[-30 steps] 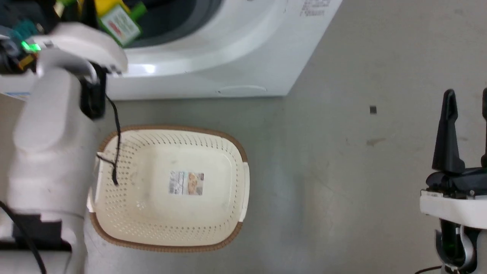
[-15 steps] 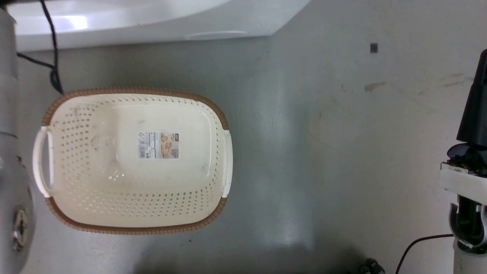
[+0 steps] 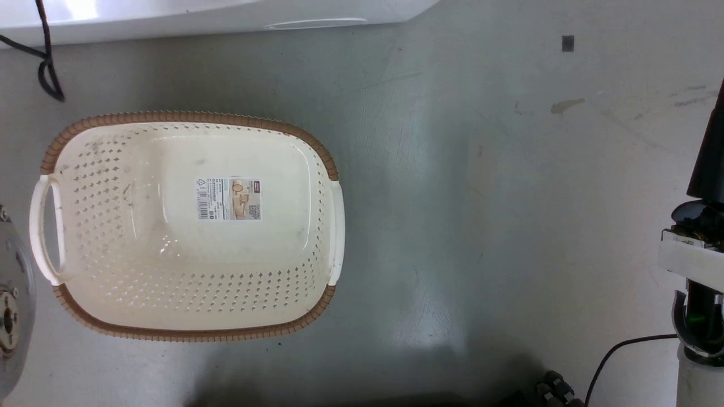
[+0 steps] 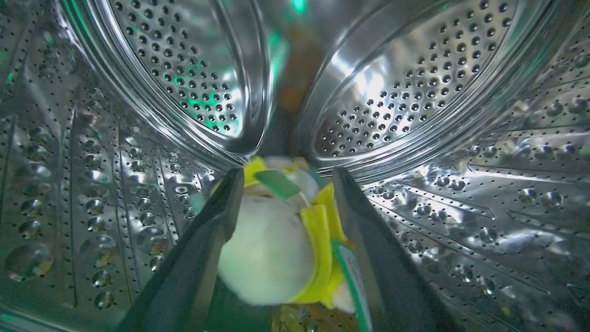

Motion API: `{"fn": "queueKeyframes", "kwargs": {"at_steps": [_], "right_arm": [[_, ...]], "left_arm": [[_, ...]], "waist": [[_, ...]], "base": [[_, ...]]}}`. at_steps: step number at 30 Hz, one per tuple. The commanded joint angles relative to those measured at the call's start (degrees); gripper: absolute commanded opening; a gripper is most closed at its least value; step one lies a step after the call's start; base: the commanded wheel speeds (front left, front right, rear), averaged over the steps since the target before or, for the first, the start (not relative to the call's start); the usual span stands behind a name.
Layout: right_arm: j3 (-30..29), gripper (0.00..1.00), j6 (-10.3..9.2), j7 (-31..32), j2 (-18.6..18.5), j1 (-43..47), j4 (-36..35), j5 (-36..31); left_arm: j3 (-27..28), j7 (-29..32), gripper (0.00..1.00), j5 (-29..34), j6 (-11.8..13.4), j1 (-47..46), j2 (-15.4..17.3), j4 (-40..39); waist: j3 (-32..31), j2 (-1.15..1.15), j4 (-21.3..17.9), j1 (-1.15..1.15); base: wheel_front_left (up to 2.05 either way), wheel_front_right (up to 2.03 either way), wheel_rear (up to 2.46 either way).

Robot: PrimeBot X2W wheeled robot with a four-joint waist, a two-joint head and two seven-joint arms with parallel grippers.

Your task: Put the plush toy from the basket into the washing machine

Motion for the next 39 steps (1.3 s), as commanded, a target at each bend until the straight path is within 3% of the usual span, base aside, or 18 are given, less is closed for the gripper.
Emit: {"fn": "queueKeyframes", "kwargs": {"at_steps": [1,9,19,39], "right_arm": [[-0.2,1.00,0.05,-0.2,0.0,-0.7,0.1,-0.3],[0.7,1.00,0.05,-0.2,0.0,0.7,1.9,-1.9],[2.3,1.00,0.05,-0.2,0.0,5.3,5.1,-3.8],[4.9,1.00,0.05,-0.2,0.0,18.2,9.9,-5.5]], "left_arm": [[0.1,-0.3,1.00,0.2,-0.1,1.1,0.2,0.0],[1.0,-0.3,1.00,1.1,-0.3,9.7,-1.0,-0.5],[1.1,-0.3,1.00,3.2,-1.0,27.8,-3.9,-6.4],[3.8,-0.3,1.00,8.3,-1.0,70.4,-10.9,-36.0]], "waist": [[-0.5,0.00,0.2,-0.01],[-6.7,0.00,1.5,-0.01],[-18.8,0.00,4.1,-0.01],[-41.4,0.00,6.7,-0.01]], "base": [[0.00,0.00,0.00],[0.00,0.00,0.00],[0.00,0.00,0.00],[0.00,0.00,0.00]]}}
